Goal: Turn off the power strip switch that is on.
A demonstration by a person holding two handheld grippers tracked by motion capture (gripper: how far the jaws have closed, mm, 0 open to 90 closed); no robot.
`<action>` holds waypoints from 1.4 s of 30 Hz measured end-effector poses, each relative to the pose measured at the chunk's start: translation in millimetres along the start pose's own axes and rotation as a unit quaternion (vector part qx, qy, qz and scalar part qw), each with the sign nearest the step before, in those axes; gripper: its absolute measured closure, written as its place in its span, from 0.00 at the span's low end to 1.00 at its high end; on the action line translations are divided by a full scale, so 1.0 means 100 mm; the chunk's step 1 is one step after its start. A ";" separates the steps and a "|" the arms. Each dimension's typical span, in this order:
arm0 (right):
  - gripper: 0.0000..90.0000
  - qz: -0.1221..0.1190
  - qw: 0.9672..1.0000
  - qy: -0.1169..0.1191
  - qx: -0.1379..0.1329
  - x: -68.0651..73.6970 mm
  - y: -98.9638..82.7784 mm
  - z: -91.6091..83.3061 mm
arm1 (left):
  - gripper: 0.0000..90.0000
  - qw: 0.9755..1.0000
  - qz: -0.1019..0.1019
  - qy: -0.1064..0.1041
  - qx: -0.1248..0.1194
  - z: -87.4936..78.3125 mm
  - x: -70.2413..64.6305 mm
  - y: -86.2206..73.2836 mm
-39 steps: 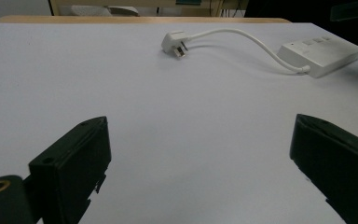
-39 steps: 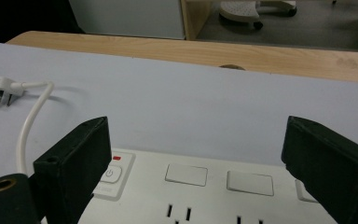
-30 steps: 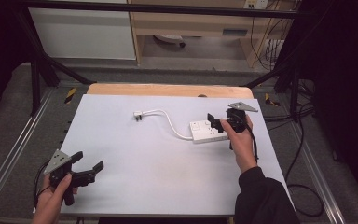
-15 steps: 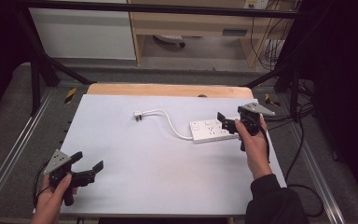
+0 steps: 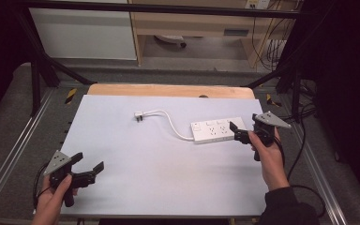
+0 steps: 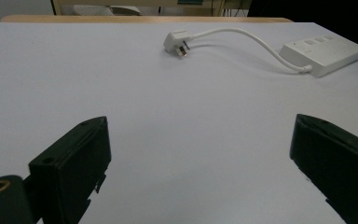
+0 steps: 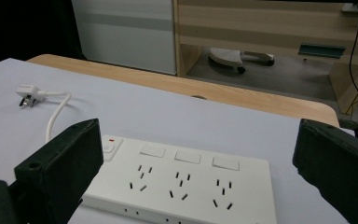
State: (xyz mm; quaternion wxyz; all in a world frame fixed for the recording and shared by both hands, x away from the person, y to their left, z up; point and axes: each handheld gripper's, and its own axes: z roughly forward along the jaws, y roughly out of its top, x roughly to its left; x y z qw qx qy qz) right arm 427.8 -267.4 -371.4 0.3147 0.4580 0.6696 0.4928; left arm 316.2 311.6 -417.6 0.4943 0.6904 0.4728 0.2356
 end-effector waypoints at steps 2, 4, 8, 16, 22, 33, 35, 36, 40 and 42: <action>0.02 0.000 1.000 -0.006 -0.004 -0.01 -0.03 -0.05 | 0.06 1.000 0.000 0.000 0.000 0.00 0.00 0.00; 0.02 0.005 1.000 -0.012 -0.008 -0.03 -0.07 -0.11 | 0.06 1.000 -0.001 -0.001 0.002 0.00 0.00 0.00; 0.02 0.009 1.000 -0.016 -0.013 -0.06 -0.15 -0.20 | 0.06 1.000 0.000 -0.001 0.002 0.00 0.00 0.00; 0.03 0.013 1.000 -0.009 -0.024 -0.08 -0.27 -0.34 | 0.06 1.000 0.001 0.000 0.003 0.00 0.00 0.00; 0.02 0.016 1.000 -0.007 -0.022 -0.06 -0.34 -0.40 | 0.06 1.000 -0.001 0.000 0.002 0.00 0.00 0.00; 0.02 0.021 1.000 -0.002 -0.019 -0.04 -0.49 -0.48 | 0.06 1.000 0.000 -0.001 0.002 -0.01 0.00 0.00; 0.02 0.022 1.000 -0.003 -0.019 -0.04 -0.51 -0.49 | 0.06 1.000 0.000 -0.001 0.002 -0.01 0.00 0.00; 0.02 0.022 1.000 -0.002 -0.018 -0.04 -0.52 -0.50 | 0.06 1.000 0.000 0.000 0.002 -0.01 0.00 0.00; 0.03 0.021 1.000 -0.008 -0.017 -0.04 -0.57 -0.51 | 0.06 1.000 -0.001 0.000 0.002 -0.01 0.00 0.00; 0.03 0.021 1.000 -0.009 -0.017 -0.04 -0.58 -0.52 | 0.06 1.000 0.000 -0.001 0.002 -0.01 0.00 0.00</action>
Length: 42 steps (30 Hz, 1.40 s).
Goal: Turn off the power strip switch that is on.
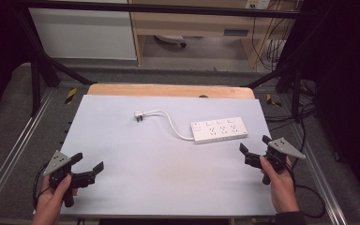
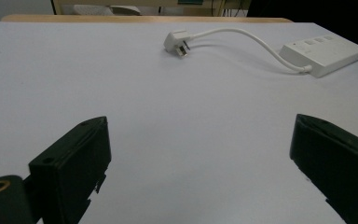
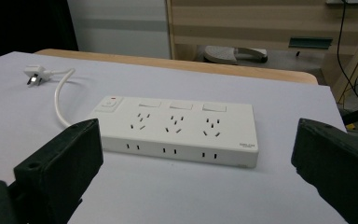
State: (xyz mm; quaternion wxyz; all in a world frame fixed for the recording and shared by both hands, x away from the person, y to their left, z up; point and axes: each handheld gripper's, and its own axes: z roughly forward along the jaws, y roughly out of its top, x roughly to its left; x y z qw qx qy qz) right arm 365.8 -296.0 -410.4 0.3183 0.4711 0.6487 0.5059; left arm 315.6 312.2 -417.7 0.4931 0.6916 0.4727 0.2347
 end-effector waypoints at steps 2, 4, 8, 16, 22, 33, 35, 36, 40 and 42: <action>0.03 0.000 1.000 0.001 0.001 0.01 -0.03 -0.01 | 0.06 1.000 -0.001 0.000 -0.002 0.00 0.00 0.00; 0.03 0.000 1.000 0.004 0.004 0.01 -0.05 -0.02 | 0.06 1.000 -0.001 0.000 -0.002 0.00 0.00 0.00; 0.03 0.001 1.000 0.007 0.007 0.02 -0.09 -0.04 | 0.06 1.000 -0.001 -0.001 -0.002 0.00 0.00 0.00; 0.02 0.000 1.000 0.015 0.010 0.04 -0.16 -0.06 | 0.06 1.000 -0.001 -0.001 -0.002 0.00 0.00 0.00; 0.02 0.000 1.000 0.020 0.019 0.06 -0.21 -0.05 | 0.06 1.000 0.000 -0.001 -0.002 0.00 0.00 0.00; 0.02 -0.007 0.999 0.033 0.041 0.13 -0.29 0.03 | 0.06 1.000 0.001 -0.002 -0.001 0.00 -0.01 0.00; 0.02 -0.009 0.998 0.036 0.049 0.16 -0.30 0.07 | 0.06 1.000 0.002 -0.002 0.000 0.00 -0.01 0.00; 0.02 -0.014 0.998 0.038 0.054 0.17 -0.31 0.09 | 0.06 1.000 0.003 -0.002 0.001 0.00 -0.01 0.00; 0.02 -0.024 0.996 0.047 0.074 0.22 -0.34 0.16 | 0.06 1.000 0.004 -0.004 0.001 0.01 -0.01 0.00; 0.02 -0.026 0.995 0.048 0.085 0.24 -0.36 0.19 | 0.06 1.000 0.005 -0.003 0.002 0.01 -0.02 0.00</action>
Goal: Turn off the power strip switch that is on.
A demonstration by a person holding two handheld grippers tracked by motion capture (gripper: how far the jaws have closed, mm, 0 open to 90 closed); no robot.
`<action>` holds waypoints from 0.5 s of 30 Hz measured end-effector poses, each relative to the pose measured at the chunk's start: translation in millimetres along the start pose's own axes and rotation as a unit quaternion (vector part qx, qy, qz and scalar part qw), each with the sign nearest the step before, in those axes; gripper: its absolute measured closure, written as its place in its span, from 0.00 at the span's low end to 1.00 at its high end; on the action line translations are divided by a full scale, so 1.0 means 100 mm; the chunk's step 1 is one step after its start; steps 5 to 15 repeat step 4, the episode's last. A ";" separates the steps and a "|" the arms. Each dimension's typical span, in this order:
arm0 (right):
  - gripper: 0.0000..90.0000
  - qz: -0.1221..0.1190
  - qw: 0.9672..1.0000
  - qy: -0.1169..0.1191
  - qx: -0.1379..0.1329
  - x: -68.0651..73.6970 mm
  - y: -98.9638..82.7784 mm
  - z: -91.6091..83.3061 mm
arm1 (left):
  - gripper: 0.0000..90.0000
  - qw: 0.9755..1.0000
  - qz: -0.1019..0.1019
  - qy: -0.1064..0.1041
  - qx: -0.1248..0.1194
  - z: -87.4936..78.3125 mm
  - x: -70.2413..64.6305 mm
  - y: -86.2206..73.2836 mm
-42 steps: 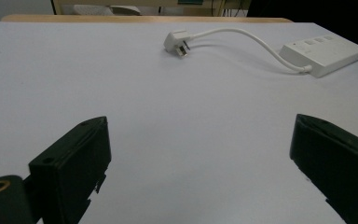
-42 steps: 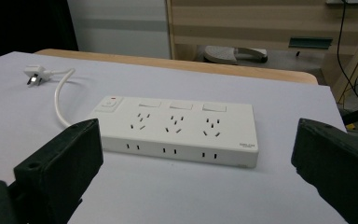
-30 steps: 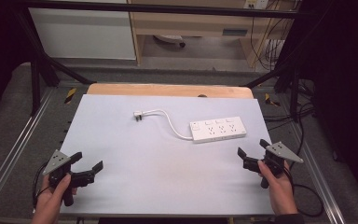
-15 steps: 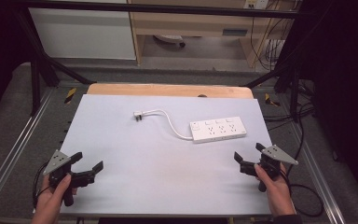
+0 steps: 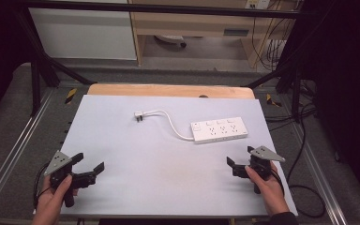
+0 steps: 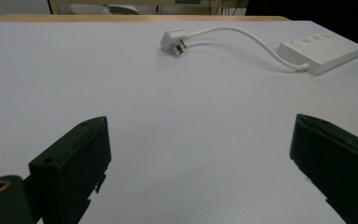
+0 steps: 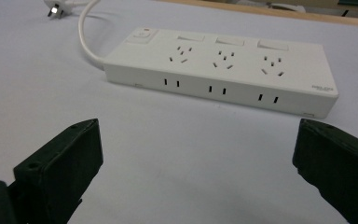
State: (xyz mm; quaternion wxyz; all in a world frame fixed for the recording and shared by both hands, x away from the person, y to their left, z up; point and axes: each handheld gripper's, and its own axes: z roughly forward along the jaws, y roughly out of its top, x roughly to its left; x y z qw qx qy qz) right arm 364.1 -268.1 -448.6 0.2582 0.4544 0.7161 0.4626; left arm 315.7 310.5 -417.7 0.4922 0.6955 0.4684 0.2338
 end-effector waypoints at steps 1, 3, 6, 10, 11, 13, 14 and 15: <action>0.02 -0.001 1.000 -0.001 0.005 0.00 0.00 0.02 | 0.06 1.000 -0.001 -0.001 0.000 0.00 0.00 0.00; 0.02 -0.002 1.000 -0.005 0.011 0.00 0.00 0.04 | 0.06 1.000 -0.001 -0.002 0.000 0.00 -0.01 0.00; 0.03 -0.002 1.000 -0.012 0.009 -0.02 0.01 0.04 | 0.06 1.000 -0.001 -0.002 0.000 0.01 -0.01 0.00; 0.03 -0.002 1.000 -0.012 0.009 -0.02 0.01 0.04 | 0.06 1.000 -0.001 -0.002 0.000 0.01 -0.01 0.00; 0.03 -0.002 1.000 -0.012 0.009 -0.02 0.01 0.04 | 0.06 1.000 -0.001 -0.002 0.000 0.01 -0.01 0.00; 0.03 -0.002 1.000 -0.012 0.009 -0.02 0.01 0.04 | 0.06 1.000 -0.001 -0.002 0.000 0.01 -0.01 0.00; 0.03 -0.002 1.000 -0.012 0.009 -0.02 0.01 0.04 | 0.06 1.000 -0.001 -0.002 0.000 0.01 -0.01 0.00; 0.03 -0.002 1.000 -0.012 0.009 -0.02 0.01 0.04 | 0.06 1.000 -0.001 -0.002 0.000 0.01 -0.01 0.00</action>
